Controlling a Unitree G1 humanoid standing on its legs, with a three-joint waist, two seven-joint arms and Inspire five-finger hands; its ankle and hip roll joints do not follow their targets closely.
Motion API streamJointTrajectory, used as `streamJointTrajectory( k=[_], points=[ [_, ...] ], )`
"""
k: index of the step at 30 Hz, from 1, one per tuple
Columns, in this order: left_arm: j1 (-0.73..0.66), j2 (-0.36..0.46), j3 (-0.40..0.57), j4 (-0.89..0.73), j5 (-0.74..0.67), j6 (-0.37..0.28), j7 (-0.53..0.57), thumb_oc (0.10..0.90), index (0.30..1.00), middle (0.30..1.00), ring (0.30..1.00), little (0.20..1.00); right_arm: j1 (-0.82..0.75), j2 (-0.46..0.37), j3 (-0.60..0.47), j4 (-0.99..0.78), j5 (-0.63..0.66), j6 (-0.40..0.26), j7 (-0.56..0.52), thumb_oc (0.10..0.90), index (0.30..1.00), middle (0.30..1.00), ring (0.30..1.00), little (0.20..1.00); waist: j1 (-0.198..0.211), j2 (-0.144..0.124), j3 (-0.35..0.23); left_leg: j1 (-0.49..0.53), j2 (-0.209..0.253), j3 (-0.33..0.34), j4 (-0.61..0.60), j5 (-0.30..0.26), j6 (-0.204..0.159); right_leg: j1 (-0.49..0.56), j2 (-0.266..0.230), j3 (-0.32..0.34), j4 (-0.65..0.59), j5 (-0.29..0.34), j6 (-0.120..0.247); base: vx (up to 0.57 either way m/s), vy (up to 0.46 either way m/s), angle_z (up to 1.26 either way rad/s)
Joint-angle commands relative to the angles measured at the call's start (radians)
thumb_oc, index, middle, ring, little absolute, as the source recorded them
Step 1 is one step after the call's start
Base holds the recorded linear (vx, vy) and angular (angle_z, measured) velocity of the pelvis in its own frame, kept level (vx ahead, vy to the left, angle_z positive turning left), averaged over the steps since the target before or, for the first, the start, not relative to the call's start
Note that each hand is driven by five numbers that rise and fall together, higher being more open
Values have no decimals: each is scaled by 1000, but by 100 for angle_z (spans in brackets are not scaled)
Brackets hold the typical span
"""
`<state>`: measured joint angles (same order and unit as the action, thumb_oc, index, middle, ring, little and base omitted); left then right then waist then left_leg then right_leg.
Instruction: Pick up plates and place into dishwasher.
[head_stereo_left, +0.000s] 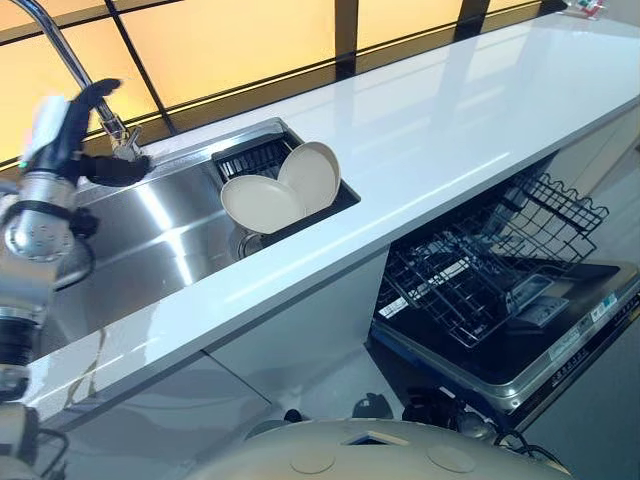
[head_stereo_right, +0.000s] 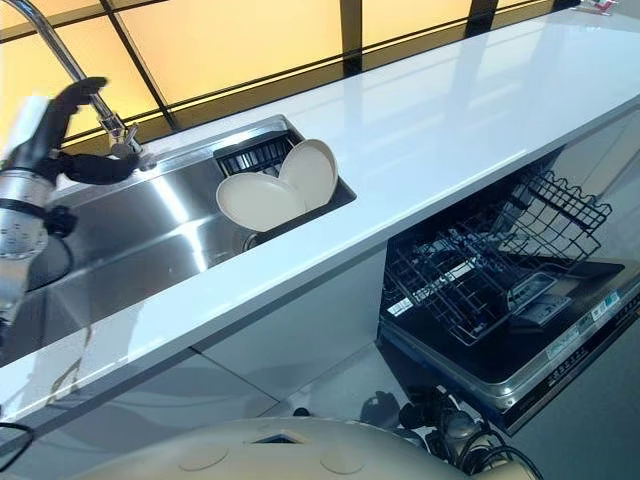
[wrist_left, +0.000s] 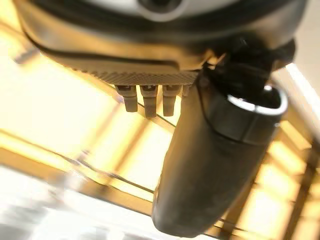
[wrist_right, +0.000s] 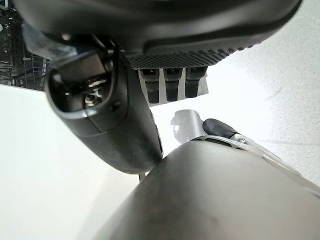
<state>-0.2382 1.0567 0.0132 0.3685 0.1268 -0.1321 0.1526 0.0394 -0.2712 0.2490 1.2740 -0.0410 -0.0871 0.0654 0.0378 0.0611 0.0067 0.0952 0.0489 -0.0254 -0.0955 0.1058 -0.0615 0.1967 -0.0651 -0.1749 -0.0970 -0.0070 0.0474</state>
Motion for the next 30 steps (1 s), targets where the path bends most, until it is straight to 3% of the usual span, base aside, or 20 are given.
streamJointTrajectory(
  k=[1, 2, 5, 11, 30],
  points=[
    [-91, 138, 100, -24, 200, -164, 113, 800, 900, 900, 900, 900, 2, -39, 7, 30, -35, -9, 24, 800, 900, 900, 900, 900, -7, 13, 6, 49, -80, 88, 8, -111, 70, -41, 19, 0, 38, 9, 12, 7, 71, 2],
    [-75, 172, 88, -34, 293, -194, 104, 800, 900, 900, 900, 900, 3, -48, 0, 31, -45, -13, 29, 800, 900, 900, 900, 900, -7, 16, 8, 50, -81, 89, 8, -112, 70, -40, 18, 0, 39, 9, 14, 8, 53, 3],
    [-71, 204, 65, -57, 375, -204, 84, 800, 900, 900, 900, 900, 0, -60, -4, 25, -54, -14, 41, 800, 900, 900, 900, 900, -9, 19, 10, 52, -82, 89, 8, -114, 71, -42, 16, 0, 44, 9, 18, 12, 40, 2],
    [-111, 251, -12, -55, 441, -214, 50, 800, 900, 900, 900, 900, -8, -73, -4, 25, -70, -16, 58, 800, 900, 900, 900, 900, -15, 28, 11, 54, -88, 90, 8, -117, 75, -44, 10, 0, 46, 11, 26, 5, 19, -1],
    [-229, 176, -210, -73, 558, -202, -27, 800, 900, 900, 900, 900, -24, -76, -4, 39, -75, -18, 66, 800, 900, 900, 900, 900, -42, 29, 13, 63, -88, 115, 8, -125, 78, -48, 14, 15, 52, 10, 28, 0, 0, 0]
  ],
)
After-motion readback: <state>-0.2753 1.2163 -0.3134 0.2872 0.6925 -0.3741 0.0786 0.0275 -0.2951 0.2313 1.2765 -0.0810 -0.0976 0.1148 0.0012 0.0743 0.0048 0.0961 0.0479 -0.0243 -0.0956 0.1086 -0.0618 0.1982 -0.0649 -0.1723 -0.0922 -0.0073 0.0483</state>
